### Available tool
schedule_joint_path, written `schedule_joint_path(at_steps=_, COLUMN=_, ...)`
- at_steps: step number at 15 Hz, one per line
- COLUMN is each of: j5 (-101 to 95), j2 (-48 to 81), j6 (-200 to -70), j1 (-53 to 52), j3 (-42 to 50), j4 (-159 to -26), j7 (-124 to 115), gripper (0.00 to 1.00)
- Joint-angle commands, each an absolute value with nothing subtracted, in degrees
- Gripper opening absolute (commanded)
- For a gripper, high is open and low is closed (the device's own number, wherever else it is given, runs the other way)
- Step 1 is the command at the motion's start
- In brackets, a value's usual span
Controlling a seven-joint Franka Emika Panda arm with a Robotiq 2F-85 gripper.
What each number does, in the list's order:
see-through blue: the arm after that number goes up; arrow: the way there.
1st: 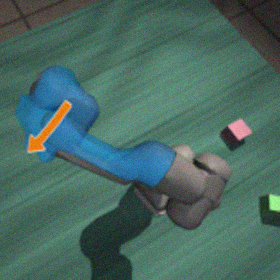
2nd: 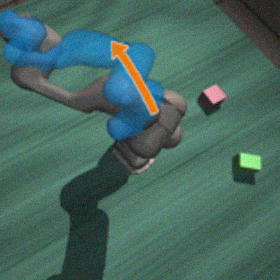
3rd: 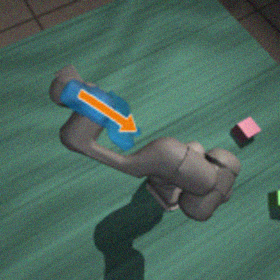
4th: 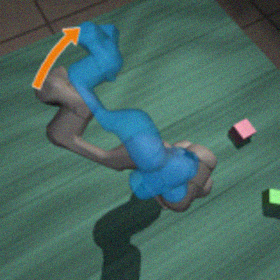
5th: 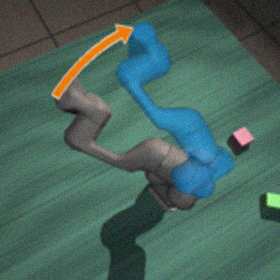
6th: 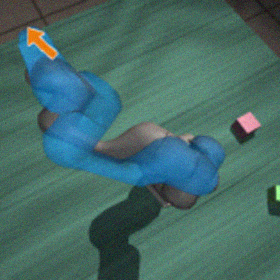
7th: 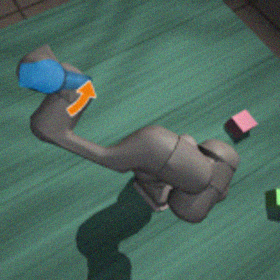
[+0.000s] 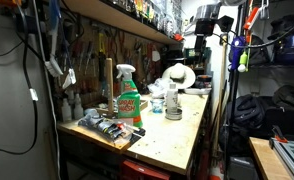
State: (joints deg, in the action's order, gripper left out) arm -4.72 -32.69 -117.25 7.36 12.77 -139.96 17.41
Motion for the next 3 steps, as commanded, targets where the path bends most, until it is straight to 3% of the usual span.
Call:
schedule_joint_path(at_steps=1, j5=-4.72, j2=-32.82, j6=-116.96, j1=7.38, j3=12.87, j4=-139.82, j7=17.52, gripper=1.00)
schedule_joint_path(at_steps=3, j5=-4.72, j2=-32.78, j6=-116.94, j1=7.38, j3=12.85, j4=-139.83, j7=17.54, gripper=1.00)
